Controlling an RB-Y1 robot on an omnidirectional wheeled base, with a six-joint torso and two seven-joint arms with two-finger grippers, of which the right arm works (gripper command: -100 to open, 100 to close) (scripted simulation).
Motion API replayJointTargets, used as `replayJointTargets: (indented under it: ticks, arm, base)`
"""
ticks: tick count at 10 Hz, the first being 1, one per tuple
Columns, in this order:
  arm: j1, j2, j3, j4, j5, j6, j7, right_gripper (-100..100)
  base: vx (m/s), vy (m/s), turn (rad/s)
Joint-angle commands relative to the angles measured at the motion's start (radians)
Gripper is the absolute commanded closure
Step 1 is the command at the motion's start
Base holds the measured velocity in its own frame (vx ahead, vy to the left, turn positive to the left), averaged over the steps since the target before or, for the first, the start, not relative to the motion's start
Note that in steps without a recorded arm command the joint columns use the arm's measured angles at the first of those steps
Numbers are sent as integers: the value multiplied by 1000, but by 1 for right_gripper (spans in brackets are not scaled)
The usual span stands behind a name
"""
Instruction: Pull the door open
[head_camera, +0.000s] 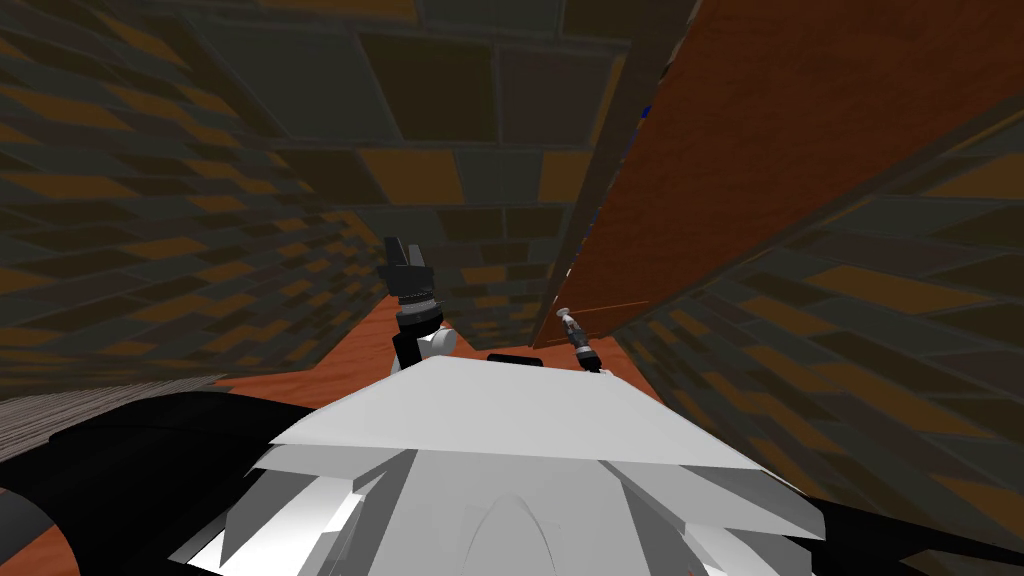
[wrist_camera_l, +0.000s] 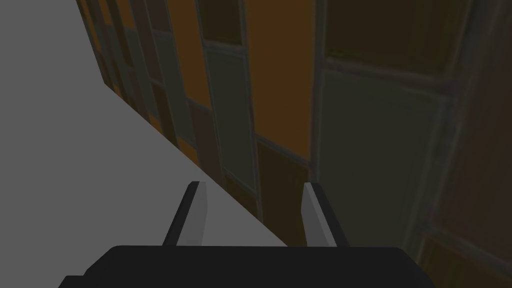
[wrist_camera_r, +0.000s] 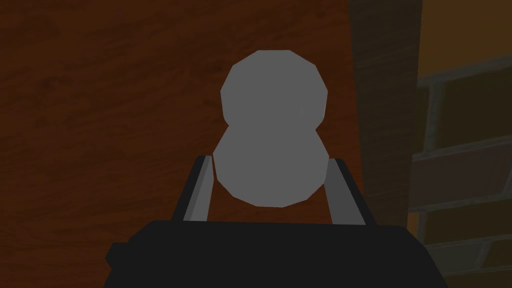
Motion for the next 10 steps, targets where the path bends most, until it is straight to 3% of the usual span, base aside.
replayJointTargets:
  ticks: [1, 10]
  arm:
    - [2, 8, 7, 9, 6, -2, -37, 100]
    - [-24, 8, 1, 43, 23, -15, -235, 100]
  base:
    - [-20, 0, -11]
    - [-25, 0, -9]
